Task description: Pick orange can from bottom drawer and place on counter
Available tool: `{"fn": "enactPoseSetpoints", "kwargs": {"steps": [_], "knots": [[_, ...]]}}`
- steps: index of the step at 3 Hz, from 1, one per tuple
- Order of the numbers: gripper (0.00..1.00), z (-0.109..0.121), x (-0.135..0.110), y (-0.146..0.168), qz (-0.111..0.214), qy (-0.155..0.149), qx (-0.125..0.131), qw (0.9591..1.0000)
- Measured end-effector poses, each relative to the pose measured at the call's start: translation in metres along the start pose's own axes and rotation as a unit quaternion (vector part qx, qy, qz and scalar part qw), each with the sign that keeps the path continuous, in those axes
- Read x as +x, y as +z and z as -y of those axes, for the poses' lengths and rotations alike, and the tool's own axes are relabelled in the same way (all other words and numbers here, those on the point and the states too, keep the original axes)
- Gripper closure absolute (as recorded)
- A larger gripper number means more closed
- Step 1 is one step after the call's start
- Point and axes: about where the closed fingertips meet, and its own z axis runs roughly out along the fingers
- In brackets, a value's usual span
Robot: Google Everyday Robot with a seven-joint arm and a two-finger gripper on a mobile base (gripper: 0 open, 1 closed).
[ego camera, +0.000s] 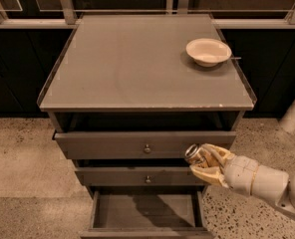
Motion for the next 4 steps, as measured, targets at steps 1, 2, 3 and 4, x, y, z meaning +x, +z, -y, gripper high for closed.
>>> {"fn": "enactPoseSetpoints", "kwargs": {"steps": [1, 2, 3, 4], "knots": [[1.00, 0.000, 0.000, 0.000, 0.000, 0.000, 0.000, 1.0000], [1.00, 0.011, -0.018, -0.015, 0.001, -0.021, 0.017, 0.9996], [1.00, 0.029, -0.057, -0.034, -0.012, -0.067, 0.023, 0.9974], [1.00, 0.053, -0.093, -0.039, -0.035, -0.107, 0.013, 0.9935]]}}
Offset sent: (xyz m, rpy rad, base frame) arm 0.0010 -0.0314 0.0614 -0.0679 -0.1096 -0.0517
